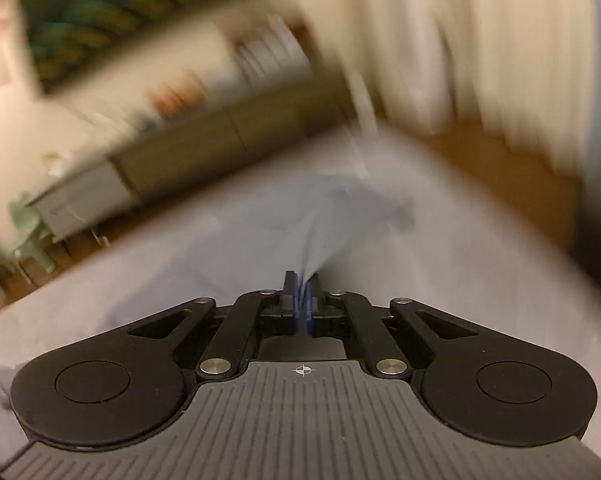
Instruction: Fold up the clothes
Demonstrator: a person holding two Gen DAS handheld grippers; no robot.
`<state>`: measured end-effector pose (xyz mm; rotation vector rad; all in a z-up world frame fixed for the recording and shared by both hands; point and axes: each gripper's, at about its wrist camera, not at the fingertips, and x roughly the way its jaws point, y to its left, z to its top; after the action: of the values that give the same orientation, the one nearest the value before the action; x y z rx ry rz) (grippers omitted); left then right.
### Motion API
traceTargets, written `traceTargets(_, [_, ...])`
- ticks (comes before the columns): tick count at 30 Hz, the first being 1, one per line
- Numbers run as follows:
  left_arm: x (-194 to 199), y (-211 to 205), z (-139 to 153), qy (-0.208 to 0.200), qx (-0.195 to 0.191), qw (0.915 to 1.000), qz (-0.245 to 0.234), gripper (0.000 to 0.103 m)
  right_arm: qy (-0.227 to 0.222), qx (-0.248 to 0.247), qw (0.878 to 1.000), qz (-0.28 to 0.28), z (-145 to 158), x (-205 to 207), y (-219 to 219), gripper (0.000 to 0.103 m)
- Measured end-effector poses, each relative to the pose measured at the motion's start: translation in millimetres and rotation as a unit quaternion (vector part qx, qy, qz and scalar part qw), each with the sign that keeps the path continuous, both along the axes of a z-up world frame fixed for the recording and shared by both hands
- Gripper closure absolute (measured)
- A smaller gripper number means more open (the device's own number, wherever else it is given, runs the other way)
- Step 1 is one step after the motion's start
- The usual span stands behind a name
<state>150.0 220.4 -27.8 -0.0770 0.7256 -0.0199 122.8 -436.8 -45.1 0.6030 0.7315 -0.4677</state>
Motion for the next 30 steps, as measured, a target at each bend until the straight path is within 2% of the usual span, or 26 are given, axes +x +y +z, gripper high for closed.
traceTargets(1, [-0.8, 7.2, 1.6, -0.005, 0.002, 1.0000, 0.008, 0.056, 0.007, 0.046, 0.999, -0.026, -17.0, -6.5, -12.6, 0.088])
traceTargets(2, [-1.6, 17.9, 4.0, -0.010, -0.004, 0.9997, 0.021, 0.053, -0.009, 0.069, 0.997, -0.038, -22.4, -16.6, -15.0, 0.084])
traceTargets(3, [-2.4, 31.0, 6.8, -0.015, -0.016, 0.9991, 0.037, 0.051, -0.029, 0.080, 0.996, -0.029, -21.2, -25.7, -11.9, 0.067])
traceTargets(5, [-4.1, 60.5, 12.5, -0.026, -0.050, 0.9952, 0.080, 0.038, -0.061, 0.088, 0.994, 0.005, -10.8, -35.3, -2.2, 0.046])
traceTargets(7, [-6.4, 92.2, 17.9, -0.038, -0.082, 0.9870, 0.133, 0.037, -0.087, 0.096, 0.991, 0.041, 1.0, -39.6, 6.8, 0.036])
traceTargets(9, [-12.1, 121.1, 24.4, -0.058, -0.104, 0.9754, 0.186, 0.037, -0.107, 0.102, 0.987, 0.060, 12.2, -35.8, 7.6, 0.021])
traceTargets(11, [-14.8, 144.1, 35.9, -0.088, -0.113, 0.9665, 0.213, 0.034, -0.119, 0.098, 0.986, 0.062, 18.0, -34.6, 7.2, 0.013])
traceTargets(12, [-7.5, 152.4, 40.5, -0.087, -0.105, 0.9687, 0.207, 0.031, -0.116, 0.091, 0.988, 0.055, 16.8, -32.6, 5.4, 0.013])
traceTargets(13, [5.2, 159.3, 44.0, -0.073, -0.091, 0.9744, 0.192, 0.022, -0.109, 0.082, 0.990, 0.046, 16.9, -31.5, 3.6, 0.013])
traceTargets(14, [17.9, 166.1, 47.5, -0.060, -0.077, 0.9795, 0.176, 0.019, -0.102, 0.074, 0.991, 0.036, 14.4, -28.8, 0.8, 0.013])
traceTargets(17, [67.9, 178.7, 42.1, 0.017, -0.038, 0.9921, 0.118, 0.018, -0.083, 0.051, 0.995, 0.034, 6.5, -18.6, -6.3, 0.013])
traceTargets(19, [95.7, 183.3, 25.4, 0.085, -0.009, 0.9917, 0.096, 0.018, -0.078, 0.040, 0.996, 0.036, 4.7, -17.5, -10.6, 0.013])
traceTargets(21, [102.6, 179.9, 4.5, 0.130, -0.010, 0.9897, 0.058, 0.021, -0.075, 0.034, 0.996, 0.029, 6.6, -21.7, -15.0, 0.013])
traceTargets(22, [104.1, 177.4, -5.8, 0.149, -0.013, 0.9881, 0.037, 0.029, -0.074, 0.032, 0.996, 0.026, 7.7, -23.9, -17.3, 0.013])
traceTargets(23, [101.9, 175.2, -12.1, 0.158, -0.027, 0.9869, 0.012, 0.052, -0.073, 0.028, 0.997, 0.025, 8.8, -24.3, -18.1, 0.013])
traceTargets(25, [88.8, 165.1, -13.7, 0.149, -0.050, 0.9866, -0.043, 0.075, -0.072, 0.017, 0.997, 0.026, 12.0, -21.7, -16.4, 0.013])
traceTargets(28, [73.7, 148.3, -21.9, 0.145, -0.031, 0.9851, -0.087, 0.075, -0.068, 0.013, 0.997, 0.034, 11.1, -16.4, -12.3, 0.013])
traceTargets(30, [76.3, 151.6, -26.6, 0.146, -0.047, 0.9847, -0.083, 0.074, -0.056, 0.014, 0.998, 0.040, 7.1, -12.6, -9.5, 0.012])
